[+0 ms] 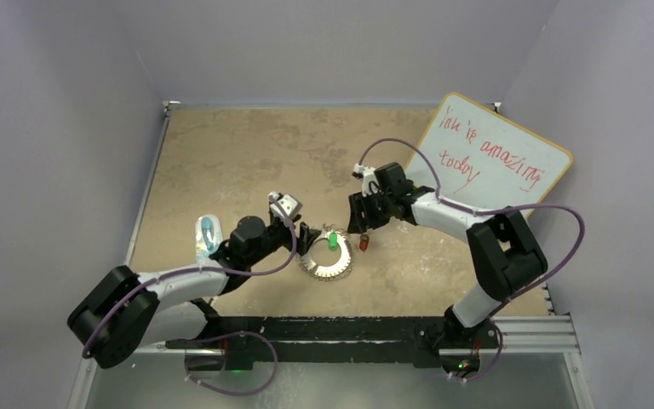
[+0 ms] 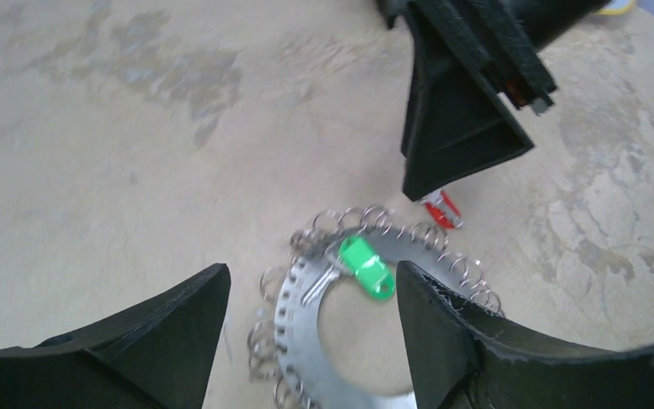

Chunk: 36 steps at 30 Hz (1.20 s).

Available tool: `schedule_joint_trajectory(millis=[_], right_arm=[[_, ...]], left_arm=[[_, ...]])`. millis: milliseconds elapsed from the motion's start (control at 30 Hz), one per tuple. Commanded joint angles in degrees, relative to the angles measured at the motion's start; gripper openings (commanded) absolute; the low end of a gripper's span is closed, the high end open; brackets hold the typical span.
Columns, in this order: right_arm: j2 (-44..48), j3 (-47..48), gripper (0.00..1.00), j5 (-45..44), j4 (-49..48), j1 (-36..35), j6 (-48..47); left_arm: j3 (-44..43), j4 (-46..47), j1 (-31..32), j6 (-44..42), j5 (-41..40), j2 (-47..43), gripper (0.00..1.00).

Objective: Put the keys on the keyring

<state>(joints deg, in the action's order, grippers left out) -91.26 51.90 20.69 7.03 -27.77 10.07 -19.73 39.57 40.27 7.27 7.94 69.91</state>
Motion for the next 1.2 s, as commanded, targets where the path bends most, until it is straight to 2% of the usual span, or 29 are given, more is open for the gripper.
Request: schedule_joint_trajectory(millis=[0, 200, 333, 433, 500, 700, 833, 933, 1167], right_arm=[[-3.80, 3.32, 0.53, 1.01, 0.83, -4.97, -0.55], [-9.52, 5.12, 0.41, 1.98, 1.47, -8.05, 0.61], [-11.52, 7.91, 0.36, 3.39, 1.20, -8.83, 0.61], [-12.42, 10.84, 0.35, 5.07, 1.00, -9.53, -0.10], [-11.50, 11.76, 0.38, 4.52, 0.90, -9.59, -0.72], [-1.64, 7.40, 0.60, -0.35, -2.83, -9.52, -0.86], [8.22, 1.52, 0.72, -6.53, -6.78, -9.57, -0.61], [15.77, -3.63, 0.76, -10.40, -10.73, -9.41, 0.98], [26.61, -13.17, 0.79, -16.57, -12.67, -9.00, 8.81]], left_arm=[[5.98, -7.13, -0.01, 11.78, -12.83, -6.14, 0.70], [13.19, -6.19, -0.07, 20.71, -14.23, -10.37, 0.71], [14.97, -5.83, -0.11, 21.91, -15.03, -12.68, 0.70], [13.50, -9.25, -0.21, 21.90, -16.64, -14.24, 0.71], [12.01, -12.29, -0.32, 21.89, -18.01, -14.96, 0.73], [9.80, -17.90, -1.48, 25.69, -21.81, -16.47, 0.96], [9.46, -17.19, -2.39, 26.79, -21.42, -17.60, 0.98], [7.95, -18.71, -2.70, 27.76, -22.62, -17.55, 0.99], [4.96, -22.16, -3.15, 28.59, -20.52, -15.76, 0.99]])
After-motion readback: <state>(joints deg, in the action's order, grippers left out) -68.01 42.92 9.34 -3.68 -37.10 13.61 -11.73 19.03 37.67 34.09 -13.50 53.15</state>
